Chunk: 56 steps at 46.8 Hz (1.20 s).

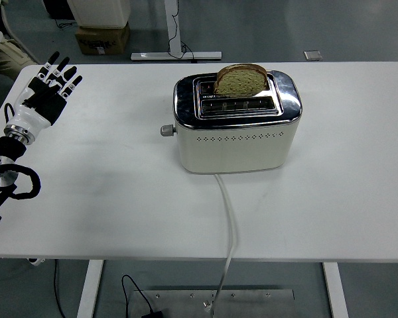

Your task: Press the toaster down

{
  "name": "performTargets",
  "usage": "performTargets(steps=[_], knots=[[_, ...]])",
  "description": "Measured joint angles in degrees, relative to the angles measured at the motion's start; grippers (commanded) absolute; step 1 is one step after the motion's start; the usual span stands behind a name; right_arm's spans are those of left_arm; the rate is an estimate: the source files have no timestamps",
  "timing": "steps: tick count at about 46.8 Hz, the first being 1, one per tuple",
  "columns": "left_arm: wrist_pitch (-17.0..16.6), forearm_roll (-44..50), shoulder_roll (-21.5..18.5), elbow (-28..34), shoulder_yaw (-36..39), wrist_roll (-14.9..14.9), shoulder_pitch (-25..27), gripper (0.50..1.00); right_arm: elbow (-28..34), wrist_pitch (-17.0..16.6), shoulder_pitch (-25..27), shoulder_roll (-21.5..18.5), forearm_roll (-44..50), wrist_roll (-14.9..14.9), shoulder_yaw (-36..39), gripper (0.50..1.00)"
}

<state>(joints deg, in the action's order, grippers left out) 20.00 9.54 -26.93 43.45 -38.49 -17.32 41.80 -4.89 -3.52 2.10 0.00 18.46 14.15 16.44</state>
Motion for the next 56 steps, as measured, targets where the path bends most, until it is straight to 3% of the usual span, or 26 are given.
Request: performTargets(steps=[14,25,34,40,56], knots=[[-3.9,-0.1,-8.9,12.5,0.3,0.4,0.0,1.0,0.0,0.0,0.0,0.0,0.0,0.0,0.0,0.998],[-5.3,-1.3,-14.1,17.5,0.5,5.1,1.9,1.0,0.0,0.0,0.0,0.0,0.0,0.0,0.0,0.998],[-5.0,-10.5,-16.8,20.5,1.5,8.1,5.6,1.0,0.0,0.0,0.0,0.0,0.0,0.0,0.0,0.998],[-3.6,-17.4,-18.8,22.5,3.2,10.0,8.2,1.0,0.0,0.0,0.0,0.0,0.0,0.0,0.0,0.998],[7.7,-33.6,-24.3,27.2,18.1,13.1,18.7,1.0,0.0,0.0,0.0,0.0,0.0,0.0,0.0,0.998]])
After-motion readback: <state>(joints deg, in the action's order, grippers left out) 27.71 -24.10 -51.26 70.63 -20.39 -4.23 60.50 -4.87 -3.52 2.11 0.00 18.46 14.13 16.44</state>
